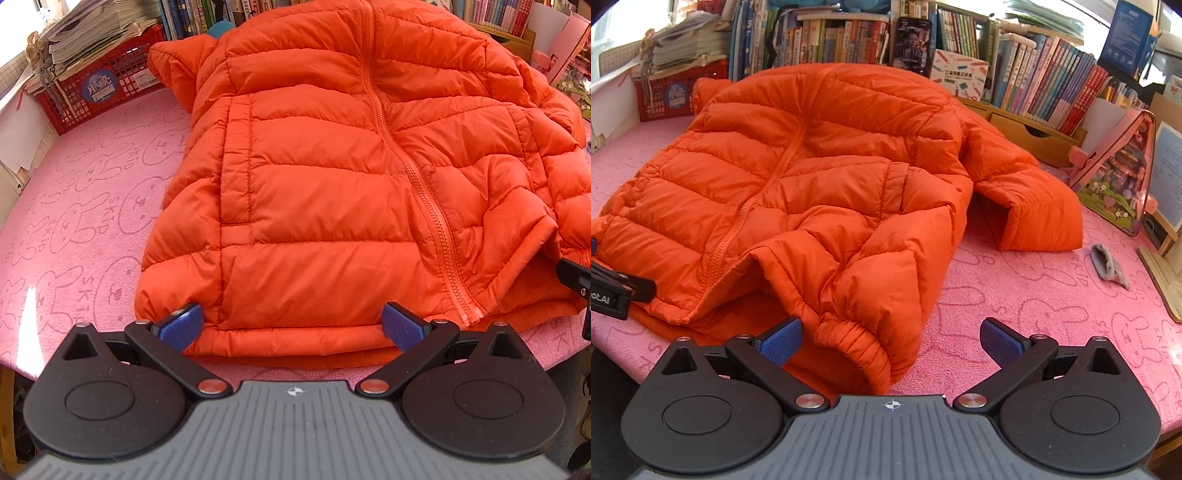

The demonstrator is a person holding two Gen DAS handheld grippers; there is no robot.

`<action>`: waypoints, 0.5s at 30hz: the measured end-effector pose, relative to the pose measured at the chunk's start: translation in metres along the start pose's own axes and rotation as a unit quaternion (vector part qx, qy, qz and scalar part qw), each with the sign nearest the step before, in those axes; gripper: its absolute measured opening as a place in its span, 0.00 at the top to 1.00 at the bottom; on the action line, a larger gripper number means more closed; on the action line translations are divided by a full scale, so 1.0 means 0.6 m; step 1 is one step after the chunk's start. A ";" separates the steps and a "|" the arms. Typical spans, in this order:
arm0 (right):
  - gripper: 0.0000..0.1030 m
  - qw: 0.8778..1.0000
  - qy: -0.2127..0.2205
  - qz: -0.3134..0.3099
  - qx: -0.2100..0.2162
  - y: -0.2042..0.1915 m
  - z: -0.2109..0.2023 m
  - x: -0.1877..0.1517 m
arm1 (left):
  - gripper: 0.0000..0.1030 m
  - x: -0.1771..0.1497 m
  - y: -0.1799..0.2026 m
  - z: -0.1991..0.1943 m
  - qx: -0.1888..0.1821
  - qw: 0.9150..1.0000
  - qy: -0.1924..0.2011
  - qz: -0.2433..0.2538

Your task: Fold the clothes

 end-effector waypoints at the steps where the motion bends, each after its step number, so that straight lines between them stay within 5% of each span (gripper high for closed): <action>1: 0.00 1.000 0.000 0.009 -0.005 0.011 0.000 -0.001 | 0.00 0.003 -0.011 -0.001 0.004 1.000 0.004 -0.007; 7: 0.00 0.996 0.024 0.076 -0.041 0.086 -0.015 -0.004 | 0.00 0.008 -0.075 0.023 0.076 0.997 0.006 -0.031; 15: 0.00 0.994 0.022 0.083 -0.065 0.120 -0.032 -0.022 | 0.00 -0.002 -0.088 0.021 0.066 0.998 0.019 -0.013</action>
Point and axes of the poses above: each gripper's, at about its wrist camera, not at the fingertips, and z roughly the way its jaws point, y to its right, x to its top, the point moved 9 cm from there along z, roughly the way its jaws point, and after that the axes turned 12 degrees about x, right-handed, at the moved point
